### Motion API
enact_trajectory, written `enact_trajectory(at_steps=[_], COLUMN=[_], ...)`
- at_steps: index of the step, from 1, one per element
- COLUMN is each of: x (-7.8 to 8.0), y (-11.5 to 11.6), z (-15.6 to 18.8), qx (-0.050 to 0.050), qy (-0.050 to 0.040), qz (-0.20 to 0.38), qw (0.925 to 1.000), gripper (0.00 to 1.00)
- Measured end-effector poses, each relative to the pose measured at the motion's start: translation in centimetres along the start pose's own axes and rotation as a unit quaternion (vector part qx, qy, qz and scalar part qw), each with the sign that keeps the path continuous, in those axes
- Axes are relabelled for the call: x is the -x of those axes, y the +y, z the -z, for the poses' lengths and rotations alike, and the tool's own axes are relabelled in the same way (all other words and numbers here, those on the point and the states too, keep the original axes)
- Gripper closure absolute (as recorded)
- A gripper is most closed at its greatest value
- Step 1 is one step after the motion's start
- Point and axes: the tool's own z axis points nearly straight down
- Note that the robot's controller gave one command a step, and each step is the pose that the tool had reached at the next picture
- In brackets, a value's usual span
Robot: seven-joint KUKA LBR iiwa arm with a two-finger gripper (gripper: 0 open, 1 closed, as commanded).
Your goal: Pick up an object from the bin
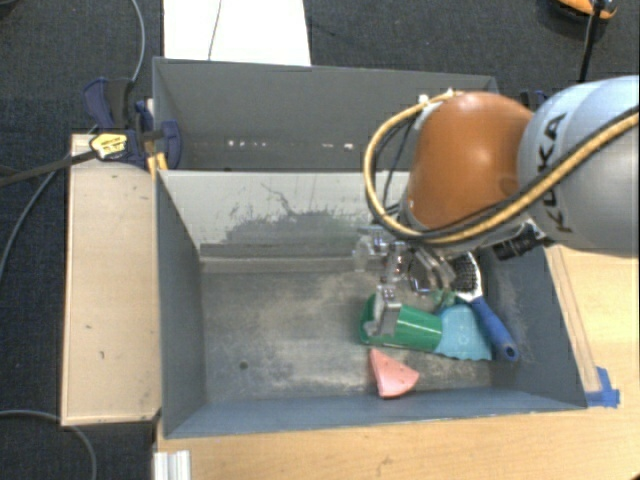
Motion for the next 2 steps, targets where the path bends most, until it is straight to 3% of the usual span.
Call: enact_trajectory(at_steps=[1,2], x=[0.1,0.9], y=[0.0,-2.7], z=[0.5,-5.0], qx=[0.000,0.000], qy=[-0.0041,-0.0063], qz=[-0.001,0.008], qw=[1.0000,0.9999], gripper=[0.00,0.00])
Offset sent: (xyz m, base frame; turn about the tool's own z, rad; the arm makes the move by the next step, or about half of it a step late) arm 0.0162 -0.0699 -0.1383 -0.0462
